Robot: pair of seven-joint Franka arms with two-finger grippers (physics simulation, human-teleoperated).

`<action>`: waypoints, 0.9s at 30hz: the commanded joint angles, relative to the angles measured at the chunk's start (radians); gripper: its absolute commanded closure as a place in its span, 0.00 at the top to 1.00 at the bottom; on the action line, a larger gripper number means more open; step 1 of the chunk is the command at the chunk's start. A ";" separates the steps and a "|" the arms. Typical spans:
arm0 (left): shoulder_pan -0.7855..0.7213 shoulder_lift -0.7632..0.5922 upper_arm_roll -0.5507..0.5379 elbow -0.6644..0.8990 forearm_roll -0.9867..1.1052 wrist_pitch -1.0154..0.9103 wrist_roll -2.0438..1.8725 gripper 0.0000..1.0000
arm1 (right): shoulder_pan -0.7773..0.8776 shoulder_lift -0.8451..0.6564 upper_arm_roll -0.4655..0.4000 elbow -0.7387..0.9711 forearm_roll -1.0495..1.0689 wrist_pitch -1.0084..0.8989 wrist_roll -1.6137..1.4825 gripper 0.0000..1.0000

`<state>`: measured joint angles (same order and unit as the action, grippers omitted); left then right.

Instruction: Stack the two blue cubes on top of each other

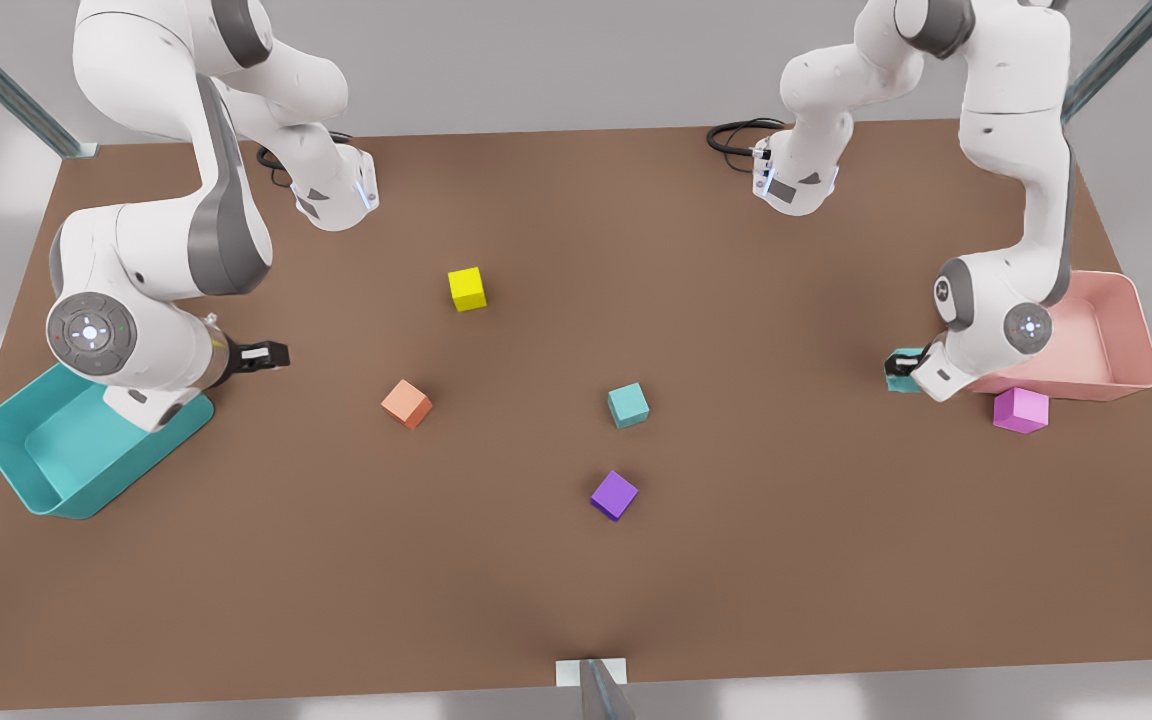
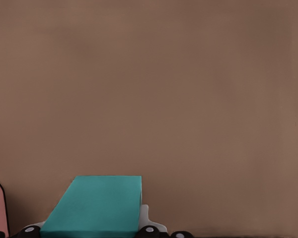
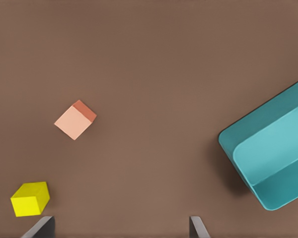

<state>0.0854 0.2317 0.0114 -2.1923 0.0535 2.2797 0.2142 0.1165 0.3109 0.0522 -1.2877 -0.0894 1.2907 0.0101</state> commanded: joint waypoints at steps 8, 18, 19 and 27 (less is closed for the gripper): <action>-0.343 0.215 -0.392 0.422 -0.110 -0.279 -1.217 0.62 | -0.075 0.030 0.005 0.082 0.088 -0.045 -0.094 1.00; -0.406 0.436 -0.386 0.660 -0.030 -0.256 -1.345 0.62 | -0.077 0.047 0.003 0.090 0.089 -0.048 -0.096 1.00; -0.404 0.439 -0.386 0.660 -0.030 -0.256 -1.345 0.62 | -0.077 0.047 0.003 0.090 0.089 -0.048 -0.096 1.00; -0.406 0.451 -0.386 0.655 -0.030 -0.256 -1.345 0.62 | -0.075 0.048 0.006 0.090 0.088 -0.048 -0.096 1.00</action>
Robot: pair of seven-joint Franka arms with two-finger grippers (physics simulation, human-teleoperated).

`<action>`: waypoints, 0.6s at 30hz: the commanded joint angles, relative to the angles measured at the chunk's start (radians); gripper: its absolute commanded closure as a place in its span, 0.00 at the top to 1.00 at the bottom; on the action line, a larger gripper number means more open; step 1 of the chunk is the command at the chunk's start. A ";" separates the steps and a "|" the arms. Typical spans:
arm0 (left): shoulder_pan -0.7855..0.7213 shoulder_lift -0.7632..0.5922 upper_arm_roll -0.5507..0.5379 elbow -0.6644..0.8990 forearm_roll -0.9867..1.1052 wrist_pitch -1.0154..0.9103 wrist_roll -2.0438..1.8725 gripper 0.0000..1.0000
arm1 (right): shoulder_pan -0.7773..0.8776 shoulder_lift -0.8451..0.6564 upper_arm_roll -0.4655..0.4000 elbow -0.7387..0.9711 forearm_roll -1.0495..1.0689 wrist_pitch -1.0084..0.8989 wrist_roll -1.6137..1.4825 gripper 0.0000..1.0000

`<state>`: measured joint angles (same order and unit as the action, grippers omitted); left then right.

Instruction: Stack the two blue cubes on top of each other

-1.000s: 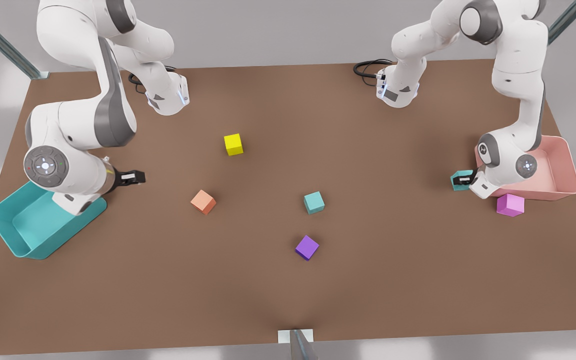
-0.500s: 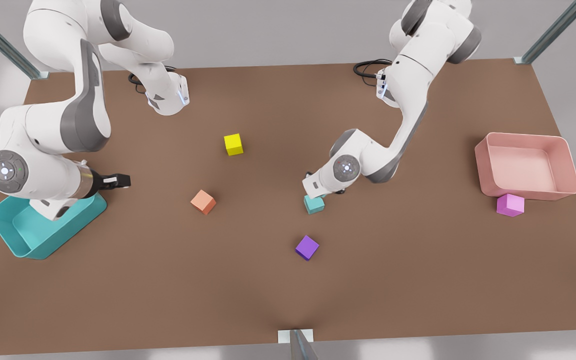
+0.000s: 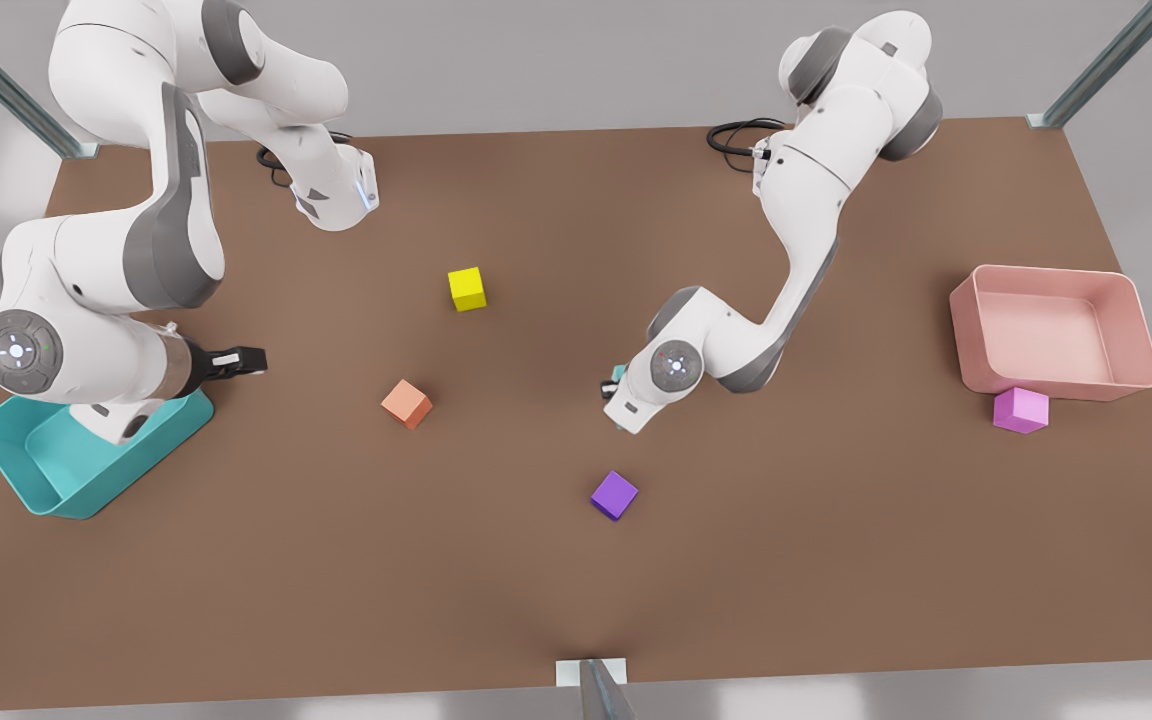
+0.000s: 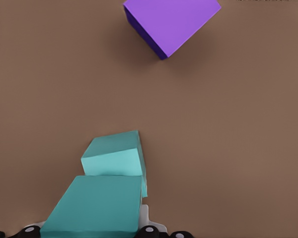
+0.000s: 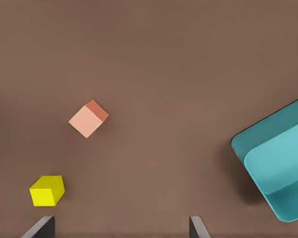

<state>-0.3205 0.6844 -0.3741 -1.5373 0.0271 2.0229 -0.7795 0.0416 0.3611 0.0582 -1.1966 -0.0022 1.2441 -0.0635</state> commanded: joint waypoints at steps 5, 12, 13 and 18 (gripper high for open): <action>0.000 0.010 0.000 0.000 -0.001 0.002 -0.351 0.62 | 0.000 0.007 0.000 0.006 0.001 -0.002 -0.022 1.00; 0.006 0.012 0.001 0.003 0.005 0.030 -0.353 0.62 | 0.001 0.010 0.000 0.008 0.002 -0.002 -0.022 1.00; 0.011 0.014 0.001 0.003 0.005 0.031 -0.353 0.62 | 0.000 0.010 0.000 0.008 0.002 -0.003 -0.022 1.00; 0.012 0.014 0.001 0.003 0.010 0.037 -0.353 0.68 | 0.000 0.013 0.000 0.006 0.002 -0.003 -0.022 1.00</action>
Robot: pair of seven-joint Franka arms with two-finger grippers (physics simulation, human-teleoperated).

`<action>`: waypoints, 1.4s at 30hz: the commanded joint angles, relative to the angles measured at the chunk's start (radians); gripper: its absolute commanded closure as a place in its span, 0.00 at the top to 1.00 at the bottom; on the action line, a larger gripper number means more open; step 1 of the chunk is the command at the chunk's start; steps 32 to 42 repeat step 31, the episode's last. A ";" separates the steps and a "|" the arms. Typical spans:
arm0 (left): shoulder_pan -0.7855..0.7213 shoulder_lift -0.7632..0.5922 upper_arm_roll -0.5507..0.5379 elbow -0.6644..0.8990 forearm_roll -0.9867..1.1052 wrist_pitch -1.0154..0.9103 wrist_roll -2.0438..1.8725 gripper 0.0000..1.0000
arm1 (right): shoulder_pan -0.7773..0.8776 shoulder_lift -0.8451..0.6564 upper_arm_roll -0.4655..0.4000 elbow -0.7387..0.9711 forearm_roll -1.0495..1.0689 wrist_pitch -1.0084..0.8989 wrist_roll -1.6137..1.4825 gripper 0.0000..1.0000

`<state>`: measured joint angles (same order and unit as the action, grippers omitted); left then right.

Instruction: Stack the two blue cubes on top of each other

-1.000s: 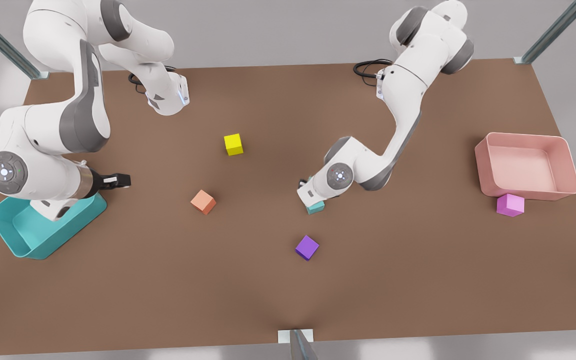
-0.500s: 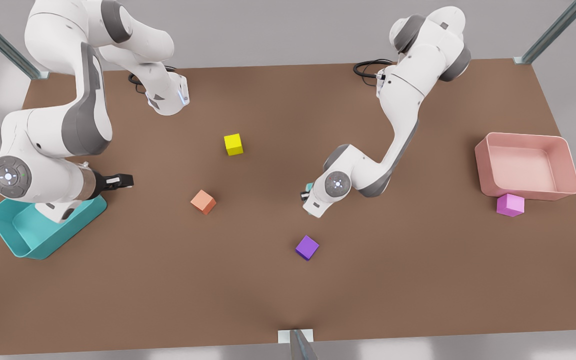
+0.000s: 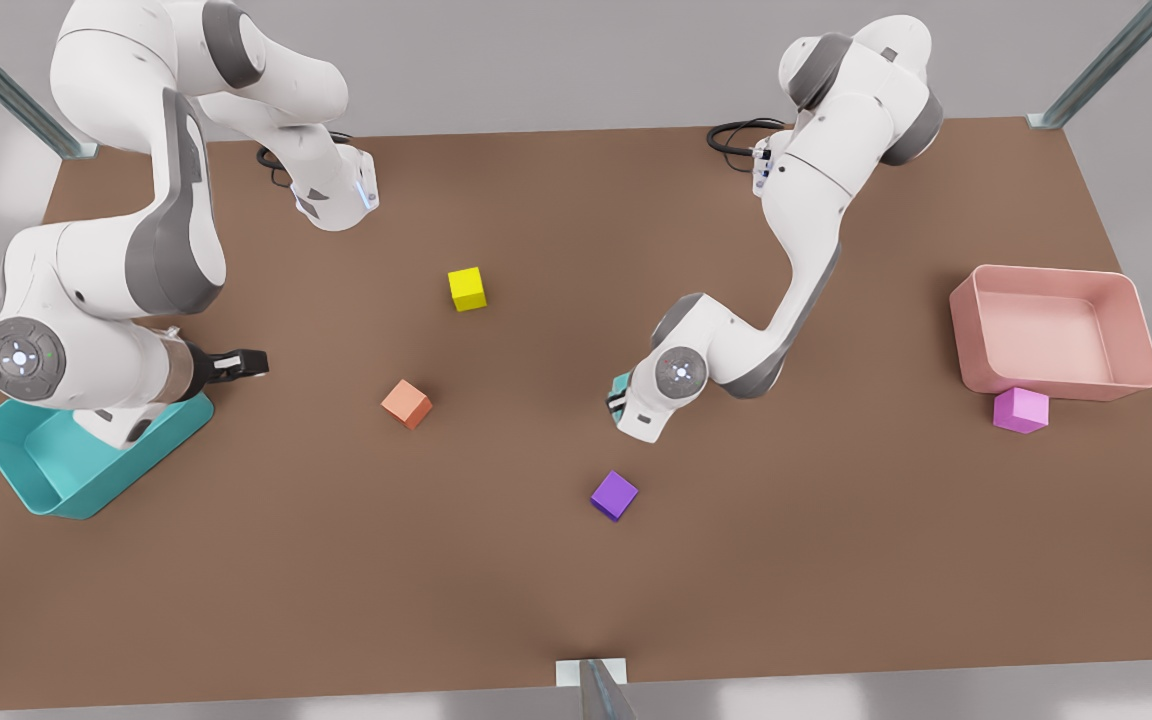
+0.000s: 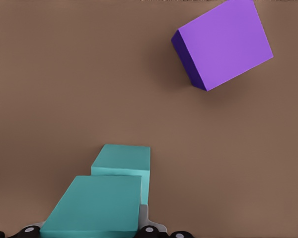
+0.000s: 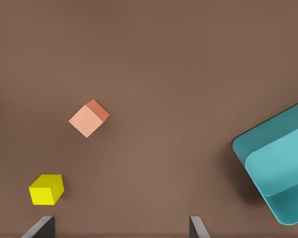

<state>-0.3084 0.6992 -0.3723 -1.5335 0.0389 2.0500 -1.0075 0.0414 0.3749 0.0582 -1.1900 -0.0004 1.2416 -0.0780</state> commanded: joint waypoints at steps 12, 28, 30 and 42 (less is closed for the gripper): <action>0.028 -0.021 -0.020 0.000 -0.004 -0.027 -0.148 1.00 | 0.000 0.004 0.000 0.006 -0.003 -0.011 -0.008 1.00; 0.233 -0.458 0.326 0.242 0.032 -0.838 1.107 1.00 | -0.018 0.006 -0.029 0.070 -0.016 -0.024 -0.009 1.00; 0.233 -0.458 0.328 0.243 0.030 -0.841 1.107 1.00 | -0.035 0.005 -0.028 0.075 -0.015 -0.025 -0.009 1.00; 0.233 -0.457 0.328 0.243 0.030 -0.841 1.107 1.00 | -0.038 0.005 -0.034 0.075 -0.016 -0.030 -0.009 1.00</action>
